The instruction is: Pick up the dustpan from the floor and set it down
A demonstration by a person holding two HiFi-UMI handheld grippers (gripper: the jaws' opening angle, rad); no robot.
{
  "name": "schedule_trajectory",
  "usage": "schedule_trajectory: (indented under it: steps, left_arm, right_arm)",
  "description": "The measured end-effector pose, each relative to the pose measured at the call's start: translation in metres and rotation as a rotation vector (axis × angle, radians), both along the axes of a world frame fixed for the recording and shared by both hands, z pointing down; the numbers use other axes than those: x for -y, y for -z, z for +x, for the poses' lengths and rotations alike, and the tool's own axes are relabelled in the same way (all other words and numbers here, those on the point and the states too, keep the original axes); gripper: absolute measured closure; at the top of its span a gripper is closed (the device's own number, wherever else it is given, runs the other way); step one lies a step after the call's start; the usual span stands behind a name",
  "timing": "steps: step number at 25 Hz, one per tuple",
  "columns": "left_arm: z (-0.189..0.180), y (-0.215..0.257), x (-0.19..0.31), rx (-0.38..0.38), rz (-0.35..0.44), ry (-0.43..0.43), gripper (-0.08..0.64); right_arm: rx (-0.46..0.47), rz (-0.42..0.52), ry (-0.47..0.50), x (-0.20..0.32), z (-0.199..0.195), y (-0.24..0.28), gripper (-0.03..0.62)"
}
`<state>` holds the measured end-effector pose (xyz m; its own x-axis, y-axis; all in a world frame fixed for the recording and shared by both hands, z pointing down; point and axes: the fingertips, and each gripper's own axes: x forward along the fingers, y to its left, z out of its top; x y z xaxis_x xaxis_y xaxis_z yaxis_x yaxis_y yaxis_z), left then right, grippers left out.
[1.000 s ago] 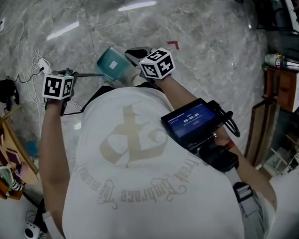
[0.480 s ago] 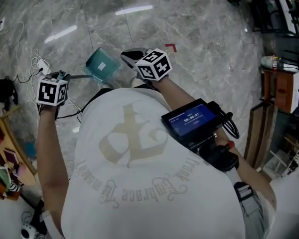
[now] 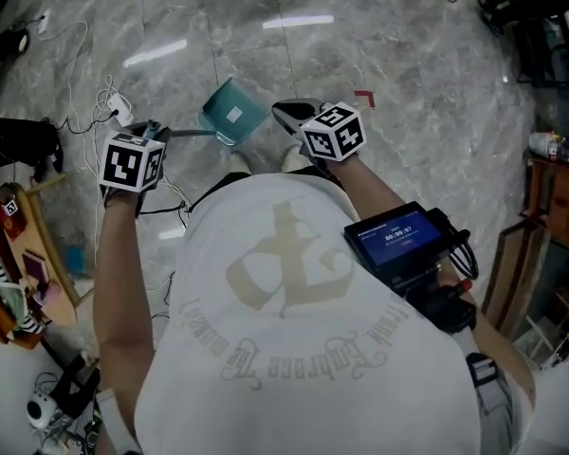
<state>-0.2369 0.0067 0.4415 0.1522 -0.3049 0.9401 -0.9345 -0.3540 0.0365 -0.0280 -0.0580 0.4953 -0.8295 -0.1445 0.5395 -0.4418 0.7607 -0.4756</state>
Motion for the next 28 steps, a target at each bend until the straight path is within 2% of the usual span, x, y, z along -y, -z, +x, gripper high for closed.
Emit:
schedule_trajectory:
  steps: [11,18,28]
  left_arm:
    - [0.001,-0.009,-0.030,-0.032,-0.007,0.127,0.465]
    - [-0.005,-0.018,-0.056,-0.020,-0.018,0.226,0.465]
    - [-0.027,-0.039,-0.099,-0.016,-0.020,0.429,0.465]
  right_arm:
    - [-0.001,-0.023,0.039,-0.017,-0.001,-0.010,0.574]
    - [-0.001,-0.052,0.076,-0.032,0.000,-0.019,0.574]
    - [-0.027,-0.079,0.145,-0.049,-0.002,-0.032,0.574]
